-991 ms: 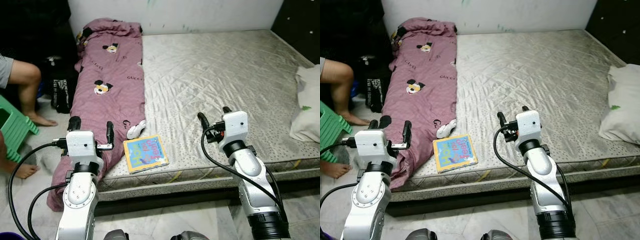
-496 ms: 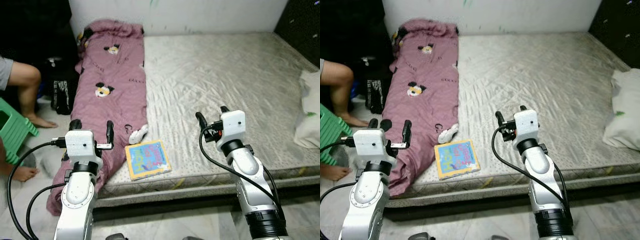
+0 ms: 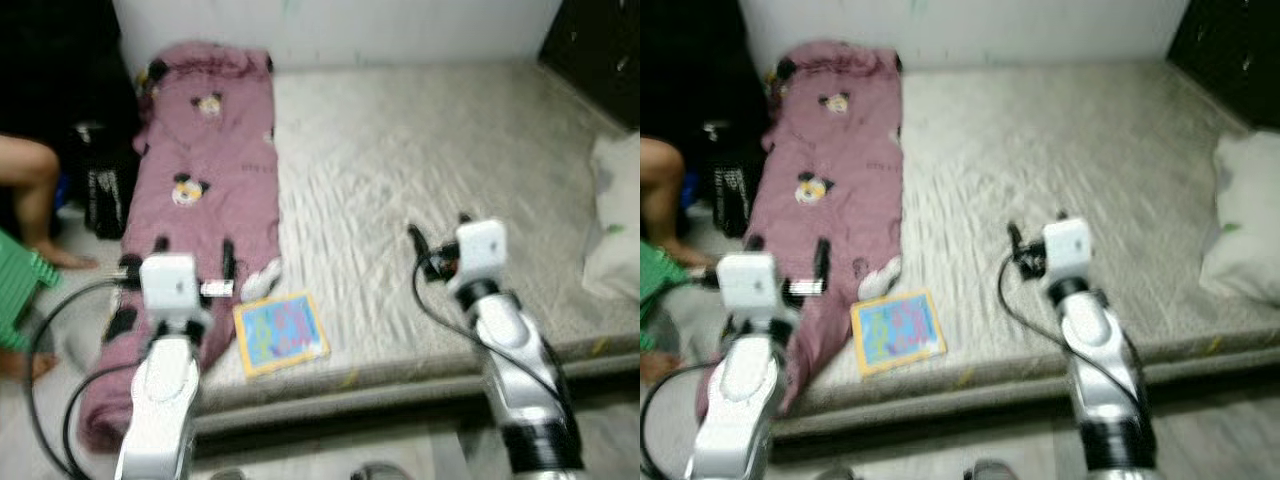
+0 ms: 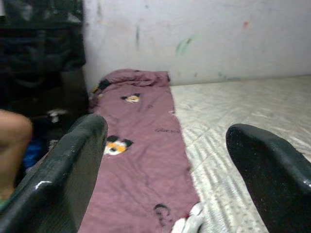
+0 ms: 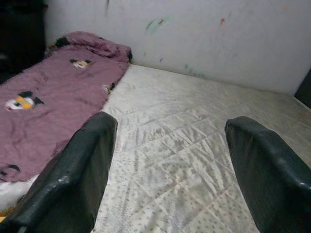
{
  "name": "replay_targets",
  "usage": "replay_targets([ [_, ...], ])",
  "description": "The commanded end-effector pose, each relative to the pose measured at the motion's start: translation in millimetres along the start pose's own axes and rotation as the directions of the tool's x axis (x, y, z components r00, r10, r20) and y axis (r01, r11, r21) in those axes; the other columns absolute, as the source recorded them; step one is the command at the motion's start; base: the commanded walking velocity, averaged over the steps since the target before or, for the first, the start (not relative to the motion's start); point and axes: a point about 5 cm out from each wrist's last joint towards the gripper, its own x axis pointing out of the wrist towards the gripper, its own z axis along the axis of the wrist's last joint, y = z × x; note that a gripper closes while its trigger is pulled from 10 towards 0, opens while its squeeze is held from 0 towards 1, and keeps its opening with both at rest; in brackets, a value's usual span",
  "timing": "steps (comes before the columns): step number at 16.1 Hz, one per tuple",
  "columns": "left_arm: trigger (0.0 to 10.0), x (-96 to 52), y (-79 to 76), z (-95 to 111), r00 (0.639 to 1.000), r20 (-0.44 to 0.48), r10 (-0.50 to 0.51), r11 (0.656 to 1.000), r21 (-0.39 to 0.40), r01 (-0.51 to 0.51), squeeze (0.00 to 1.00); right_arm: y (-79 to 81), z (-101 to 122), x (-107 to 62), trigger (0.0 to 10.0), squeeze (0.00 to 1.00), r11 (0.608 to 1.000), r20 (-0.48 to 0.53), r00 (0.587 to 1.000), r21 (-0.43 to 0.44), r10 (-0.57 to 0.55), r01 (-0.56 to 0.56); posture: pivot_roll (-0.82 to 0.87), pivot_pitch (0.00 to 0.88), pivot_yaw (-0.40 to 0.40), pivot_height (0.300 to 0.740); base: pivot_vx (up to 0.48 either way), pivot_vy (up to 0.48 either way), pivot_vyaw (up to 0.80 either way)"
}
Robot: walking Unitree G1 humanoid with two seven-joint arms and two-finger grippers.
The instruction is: Clean up the room
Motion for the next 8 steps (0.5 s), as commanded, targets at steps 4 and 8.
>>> replay_targets([
  [4, 10.0, -0.5, 6.0, -1.9, 1.000, -0.011, 0.014, 1.000, 0.022, -0.014, 0.00, 7.8, 5.4, 5.5, 10.0, 0.00, 0.999, 0.017, 0.999, 0.026, 0.028, -0.028, -0.07, 0.022, 0.000, 0.740, 0.000, 0.000, 0.00],
  [8, 10.0, -0.1, 5.3, -1.6, 1.000, -0.011, 0.013, 1.000, 0.021, -0.013, 0.00, 7.5, 5.8, 6.2, 10.0, 0.00, 0.999, 0.023, 0.999, 0.017, 0.029, -0.030, -0.07, 0.022, 0.000, 0.740, 0.000, 0.000, 0.00],
])
